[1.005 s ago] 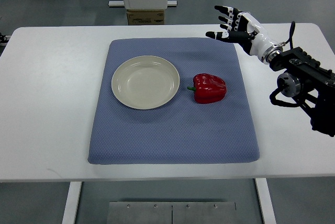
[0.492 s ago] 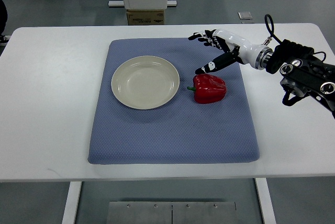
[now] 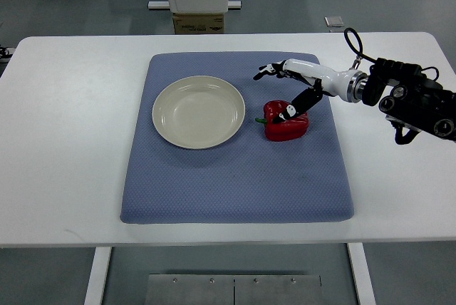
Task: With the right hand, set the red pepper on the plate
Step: 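Reach the right hand forward and down over the red bell pepper, then close the right hand's fingers around the red bell pepper, then lift the pepper with the right hand and carry it over the plate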
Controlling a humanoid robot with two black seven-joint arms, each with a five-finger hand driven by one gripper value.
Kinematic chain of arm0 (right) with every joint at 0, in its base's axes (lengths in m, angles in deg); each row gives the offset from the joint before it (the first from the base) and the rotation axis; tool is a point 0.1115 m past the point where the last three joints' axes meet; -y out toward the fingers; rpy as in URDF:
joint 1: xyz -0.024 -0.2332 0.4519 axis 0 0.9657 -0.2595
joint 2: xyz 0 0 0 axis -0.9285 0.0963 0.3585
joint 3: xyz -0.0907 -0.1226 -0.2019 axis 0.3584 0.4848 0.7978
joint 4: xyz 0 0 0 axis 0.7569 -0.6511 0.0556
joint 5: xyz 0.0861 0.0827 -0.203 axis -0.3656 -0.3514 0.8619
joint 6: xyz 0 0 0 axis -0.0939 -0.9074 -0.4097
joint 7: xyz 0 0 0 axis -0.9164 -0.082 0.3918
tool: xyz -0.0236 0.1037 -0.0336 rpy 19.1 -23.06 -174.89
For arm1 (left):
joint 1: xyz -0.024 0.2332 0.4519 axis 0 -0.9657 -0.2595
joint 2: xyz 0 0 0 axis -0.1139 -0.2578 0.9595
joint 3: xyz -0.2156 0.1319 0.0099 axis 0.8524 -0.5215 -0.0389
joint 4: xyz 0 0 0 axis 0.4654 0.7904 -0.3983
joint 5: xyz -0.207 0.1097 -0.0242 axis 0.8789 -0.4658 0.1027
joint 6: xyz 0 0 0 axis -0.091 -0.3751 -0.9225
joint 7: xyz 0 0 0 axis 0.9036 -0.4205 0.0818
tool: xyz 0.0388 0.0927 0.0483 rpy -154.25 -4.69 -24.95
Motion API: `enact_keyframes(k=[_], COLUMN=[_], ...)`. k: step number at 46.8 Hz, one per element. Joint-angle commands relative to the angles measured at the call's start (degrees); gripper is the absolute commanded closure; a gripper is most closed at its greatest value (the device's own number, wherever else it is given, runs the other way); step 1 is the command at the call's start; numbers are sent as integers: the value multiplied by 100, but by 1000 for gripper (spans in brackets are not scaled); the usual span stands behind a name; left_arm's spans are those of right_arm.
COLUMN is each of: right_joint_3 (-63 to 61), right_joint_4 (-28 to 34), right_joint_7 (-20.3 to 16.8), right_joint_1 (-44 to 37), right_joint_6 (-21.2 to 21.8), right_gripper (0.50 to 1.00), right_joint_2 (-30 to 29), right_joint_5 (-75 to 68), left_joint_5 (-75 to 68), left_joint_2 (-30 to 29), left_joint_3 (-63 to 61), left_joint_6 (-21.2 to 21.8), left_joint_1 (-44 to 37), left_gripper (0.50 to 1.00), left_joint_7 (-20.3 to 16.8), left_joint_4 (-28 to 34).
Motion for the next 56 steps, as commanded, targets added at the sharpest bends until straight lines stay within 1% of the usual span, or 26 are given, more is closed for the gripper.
enact_keyframes(k=[1, 11, 16, 29, 36, 42, 46, 48, 49, 50, 55, 56], right_joint_3=[5, 251, 268, 409, 497, 629, 655, 655, 655, 655, 655, 646], right_joint_4=[50, 42, 24, -2, -2, -55, -73, -73, -73, -73, -73, -73], right_joint_7=[0, -9, -44, -246, -247, -246, -246, -246, -246, -246, -246, -246], right_joint_1=[-15, -15, 38, 56, 73, 64, 56, 56, 56, 56, 38, 38], right_joint_6=[111, 138, 112, -2, -38, -46, -47, -47, -47, -47, -47, -47], right_gripper=[513, 515, 534, 563, 571, 601, 636, 676, 709, 753, 989, 1000], right_joint_2=[43, 70, 61, 52, 43, 34, 17, 17, 17, 8, 8, 8], right_joint_5=[24, 199, 243, 287, 287, 296, 296, 296, 296, 296, 296, 288], left_joint_5=[0, 0, 0, 0, 0, 0, 0, 0, 0, 0, 0, 0], left_joint_2=[0, 0, 0, 0, 0, 0, 0, 0, 0, 0, 0, 0], left_joint_3=[-1, 0, -1, -1, 0, 0, -1, -1, -1, -1, -1, 8], left_joint_6=[-1, -1, -1, -1, -1, -1, -1, -1, -1, -1, -1, -1], left_joint_1=[-1, -1, -1, -1, -1, -1, -1, -1, -1, -1, -1, -1], left_gripper=[500, 500, 500, 500, 500, 500, 500, 500, 500, 500, 500, 500], left_joint_7=[5, 5, 5, 5, -4, 5, 5, -4, 5, 5, 5, 5], left_joint_4=[0, 0, 0, 0, 0, 0, 0, 0, 0, 0, 0, 0])
